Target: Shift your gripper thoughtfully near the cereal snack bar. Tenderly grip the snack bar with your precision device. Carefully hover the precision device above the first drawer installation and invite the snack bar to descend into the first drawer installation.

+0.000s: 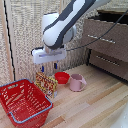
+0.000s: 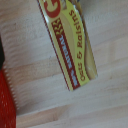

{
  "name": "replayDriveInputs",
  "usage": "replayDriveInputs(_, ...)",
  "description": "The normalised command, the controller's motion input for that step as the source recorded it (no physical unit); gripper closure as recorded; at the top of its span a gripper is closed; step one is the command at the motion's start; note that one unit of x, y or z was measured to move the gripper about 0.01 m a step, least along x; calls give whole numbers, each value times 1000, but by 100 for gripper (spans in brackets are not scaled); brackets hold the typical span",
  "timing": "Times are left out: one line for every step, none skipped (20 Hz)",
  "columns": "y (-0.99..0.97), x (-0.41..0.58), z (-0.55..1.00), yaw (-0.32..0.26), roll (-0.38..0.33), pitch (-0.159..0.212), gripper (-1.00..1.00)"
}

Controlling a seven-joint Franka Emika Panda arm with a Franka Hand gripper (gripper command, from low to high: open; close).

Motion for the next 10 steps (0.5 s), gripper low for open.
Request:
replayDriveInputs(40, 443, -177, 266, -77, 6, -100)
replayDriveInputs(31, 437, -160, 271, -79, 0, -100)
replayDriveInputs(31, 434, -160, 272, -79, 0, -100)
replayDriveInputs(26, 440, -160, 269, -79, 0, -100)
replayDriveInputs(29, 440, -174, 269, -80, 0, -100)
replayDriveInputs(37, 426, -177, 269, -88, 0, -100)
replayDriveInputs(23, 386, -177, 264, -88, 0, -100)
replayDriveInputs(3, 346, -203, 257, -84, 0, -100)
replayDriveInputs(0, 297, -220, 245, -77, 0, -100)
replayDriveInputs(0, 257, -223, 230, -75, 0, -100)
